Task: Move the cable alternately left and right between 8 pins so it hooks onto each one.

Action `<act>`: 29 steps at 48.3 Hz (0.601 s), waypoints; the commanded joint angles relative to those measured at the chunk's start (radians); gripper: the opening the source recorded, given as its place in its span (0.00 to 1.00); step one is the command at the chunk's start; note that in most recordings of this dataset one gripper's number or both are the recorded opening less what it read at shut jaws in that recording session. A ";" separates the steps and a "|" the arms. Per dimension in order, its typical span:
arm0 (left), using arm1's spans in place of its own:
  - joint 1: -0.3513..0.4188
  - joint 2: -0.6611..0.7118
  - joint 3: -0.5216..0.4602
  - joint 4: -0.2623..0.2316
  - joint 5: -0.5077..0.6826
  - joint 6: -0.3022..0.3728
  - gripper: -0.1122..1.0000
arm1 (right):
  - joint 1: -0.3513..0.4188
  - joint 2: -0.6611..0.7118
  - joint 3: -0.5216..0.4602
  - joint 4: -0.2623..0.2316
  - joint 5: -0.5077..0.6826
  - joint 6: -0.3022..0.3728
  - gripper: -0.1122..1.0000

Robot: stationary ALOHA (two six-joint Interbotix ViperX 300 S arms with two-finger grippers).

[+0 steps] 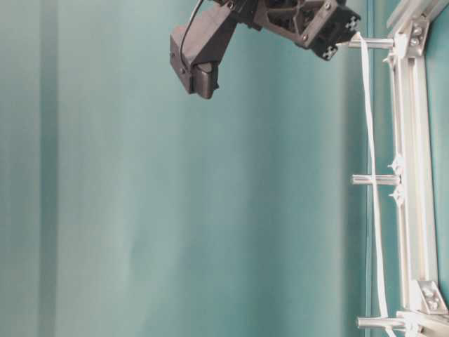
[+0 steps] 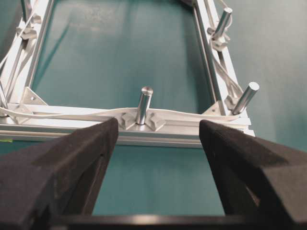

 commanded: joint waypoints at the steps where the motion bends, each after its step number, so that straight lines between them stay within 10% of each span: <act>1: -0.003 0.006 -0.011 0.003 -0.005 -0.009 0.81 | -0.017 -0.025 0.002 -0.069 0.011 0.000 0.23; 16: -0.003 0.008 -0.011 0.003 -0.005 -0.009 0.81 | -0.084 -0.025 0.012 -0.282 0.028 0.000 0.23; 29: -0.003 0.008 -0.011 0.003 -0.005 -0.009 0.81 | -0.137 -0.025 0.077 -0.347 0.012 0.008 0.23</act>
